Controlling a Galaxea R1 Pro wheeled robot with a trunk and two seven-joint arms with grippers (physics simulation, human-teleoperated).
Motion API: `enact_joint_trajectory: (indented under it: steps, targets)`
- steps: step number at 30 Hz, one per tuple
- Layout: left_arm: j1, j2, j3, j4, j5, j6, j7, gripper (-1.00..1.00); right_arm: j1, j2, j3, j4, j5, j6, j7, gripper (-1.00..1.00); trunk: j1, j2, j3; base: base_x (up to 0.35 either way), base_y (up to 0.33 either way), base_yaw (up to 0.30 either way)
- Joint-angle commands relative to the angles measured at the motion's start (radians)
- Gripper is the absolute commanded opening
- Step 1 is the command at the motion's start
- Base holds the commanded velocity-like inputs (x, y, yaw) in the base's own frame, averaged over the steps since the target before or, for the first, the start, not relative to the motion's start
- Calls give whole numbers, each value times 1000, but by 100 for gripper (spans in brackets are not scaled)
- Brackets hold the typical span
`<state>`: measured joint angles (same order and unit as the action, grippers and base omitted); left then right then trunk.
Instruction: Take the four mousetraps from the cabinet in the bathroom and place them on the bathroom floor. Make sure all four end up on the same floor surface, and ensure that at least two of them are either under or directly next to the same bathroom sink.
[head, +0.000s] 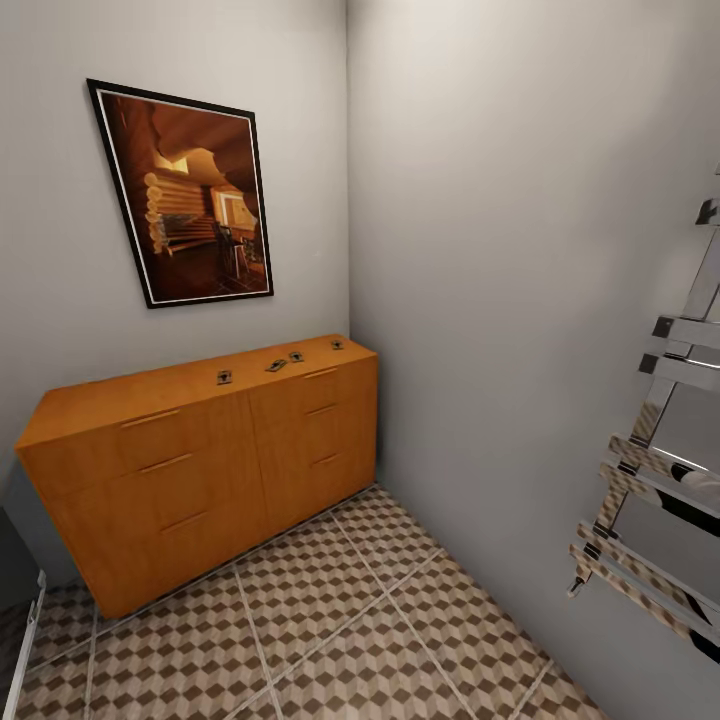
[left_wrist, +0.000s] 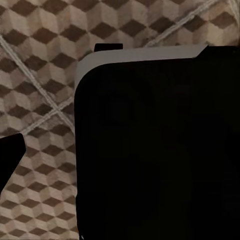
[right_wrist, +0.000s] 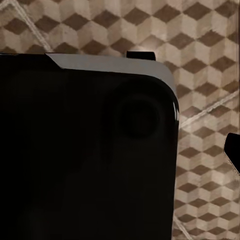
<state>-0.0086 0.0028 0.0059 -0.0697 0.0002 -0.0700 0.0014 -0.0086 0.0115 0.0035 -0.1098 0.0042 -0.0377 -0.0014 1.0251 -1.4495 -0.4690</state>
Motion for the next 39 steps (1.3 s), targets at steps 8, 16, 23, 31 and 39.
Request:
enact_joint_trajectory:
  steps: [8, 16, 23, 31, 39]
  targets:
    - [-1, 16, 4, -25, -1, -23, 0, 100, -1, -7, 0, -44, 0, -42, 0, 100, 0, -1, -1, 0, 0, 0]
    - [-1, 39, 4, -70, 1, -28, 2, 100, -1, -9, 0, -90, 0, -87, -1, 100, 0, -1, -1, 0, 0, 0]
    - [-1, 49, 5, -110, 1, -28, 3, 100, -1, -9, 0, -129, 2, -126, -3, 100, 0, -1, -1, 0, 0, 0]
    - [-1, 50, 5, -155, 0, -22, 4, 100, -1, -10, 0, -174, 6, -136, -20, 100, 0, -1, -1, 0, 0, 0]
    - [-1, 50, 5, -662, -1, 24, 4, 100, -1, -10, 0, -586, 17, -62, -51, 100, 0, -1, -1, 0, 0, 0]
